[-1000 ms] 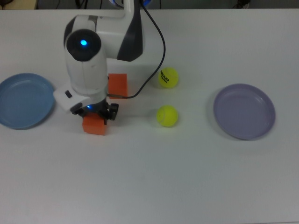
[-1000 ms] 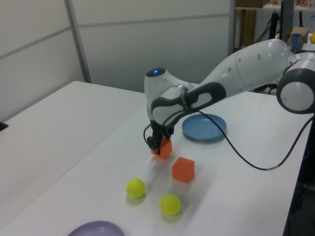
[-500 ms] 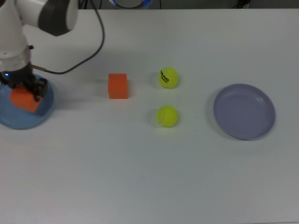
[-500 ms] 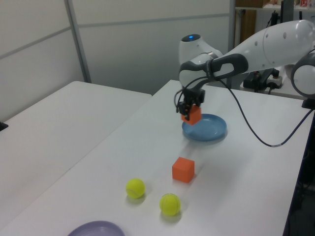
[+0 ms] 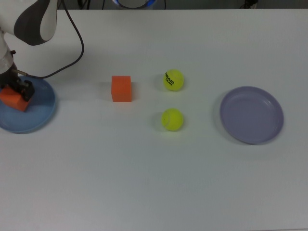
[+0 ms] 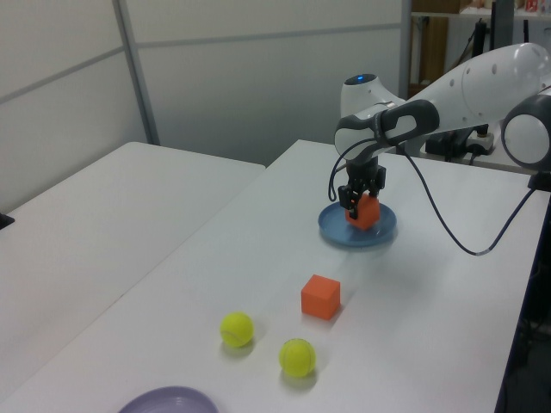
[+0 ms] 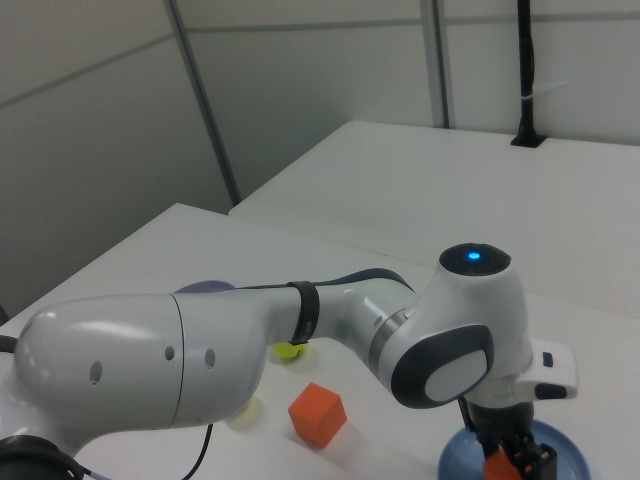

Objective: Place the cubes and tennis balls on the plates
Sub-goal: 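Carry the orange cube to the blue plate and release it, then move the gripper to the second orange cube and grasp it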

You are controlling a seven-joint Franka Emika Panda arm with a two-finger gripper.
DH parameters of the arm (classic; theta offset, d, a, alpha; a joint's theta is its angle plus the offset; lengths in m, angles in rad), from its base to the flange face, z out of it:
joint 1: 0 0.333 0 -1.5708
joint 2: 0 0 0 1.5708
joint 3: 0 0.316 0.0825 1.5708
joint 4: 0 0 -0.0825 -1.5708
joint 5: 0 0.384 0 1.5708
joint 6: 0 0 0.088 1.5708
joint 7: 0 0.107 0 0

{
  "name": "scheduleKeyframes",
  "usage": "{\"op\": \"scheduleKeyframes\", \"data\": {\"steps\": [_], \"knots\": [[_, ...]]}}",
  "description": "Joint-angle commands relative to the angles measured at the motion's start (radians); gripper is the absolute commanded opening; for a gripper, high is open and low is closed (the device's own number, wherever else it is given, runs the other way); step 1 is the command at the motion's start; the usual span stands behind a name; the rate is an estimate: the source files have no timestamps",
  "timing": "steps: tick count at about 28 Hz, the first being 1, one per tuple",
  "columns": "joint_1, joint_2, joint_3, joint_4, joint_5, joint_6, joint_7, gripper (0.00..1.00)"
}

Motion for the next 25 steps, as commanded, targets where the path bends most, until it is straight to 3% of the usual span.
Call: {"op": "scheduleKeyframes", "data": {"steps": [1,7,11,13,16,18,25], "knots": [[0.008,-0.029,-0.003,-0.018,0.024,0.011,-0.025,1.00],[0.008,-0.145,0.004,0.000,0.037,-0.109,-0.086,1.00],[0.029,-0.193,0.016,0.002,0.127,-0.147,-0.120,1.00],[0.073,-0.199,0.054,-0.004,0.168,-0.153,-0.111,1.00],[0.114,-0.210,0.092,-0.035,0.169,-0.159,-0.068,1.00],[0.158,-0.227,0.129,-0.093,0.160,-0.164,-0.005,1.00],[0.296,-0.299,0.139,-0.277,0.095,-0.142,0.058,1.00]]}}
